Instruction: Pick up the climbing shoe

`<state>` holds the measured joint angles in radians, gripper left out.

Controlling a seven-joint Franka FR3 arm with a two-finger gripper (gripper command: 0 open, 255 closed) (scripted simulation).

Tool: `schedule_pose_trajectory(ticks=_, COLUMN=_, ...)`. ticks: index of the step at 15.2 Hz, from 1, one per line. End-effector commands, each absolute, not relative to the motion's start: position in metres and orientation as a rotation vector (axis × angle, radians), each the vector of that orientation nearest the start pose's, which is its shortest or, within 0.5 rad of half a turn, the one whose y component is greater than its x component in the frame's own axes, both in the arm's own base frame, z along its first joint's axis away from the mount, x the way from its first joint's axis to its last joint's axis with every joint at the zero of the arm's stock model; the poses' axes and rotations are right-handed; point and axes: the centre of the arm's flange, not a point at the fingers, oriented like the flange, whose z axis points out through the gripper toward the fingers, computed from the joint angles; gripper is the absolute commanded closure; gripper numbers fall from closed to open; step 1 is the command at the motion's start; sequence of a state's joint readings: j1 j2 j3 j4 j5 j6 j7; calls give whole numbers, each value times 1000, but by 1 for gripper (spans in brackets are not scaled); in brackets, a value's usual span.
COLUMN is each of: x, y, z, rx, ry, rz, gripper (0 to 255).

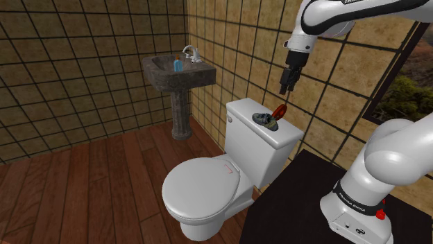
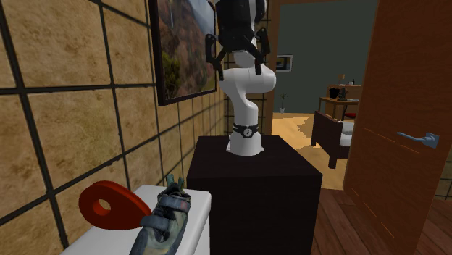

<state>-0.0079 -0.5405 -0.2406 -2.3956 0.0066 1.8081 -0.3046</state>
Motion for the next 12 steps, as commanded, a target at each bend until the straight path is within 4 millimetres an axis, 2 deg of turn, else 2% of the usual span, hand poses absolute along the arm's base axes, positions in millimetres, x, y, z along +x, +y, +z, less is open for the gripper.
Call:
schedule_pose_trajectory(ticks=1, x=383, y=-118, z=480, rx=-2999, ry=-171, rz=64, gripper=0)
schedule_pose_trajectory(ticks=12, x=446, y=-200, z=372, rx=-2992, ry=-343, rz=211, gripper=0)
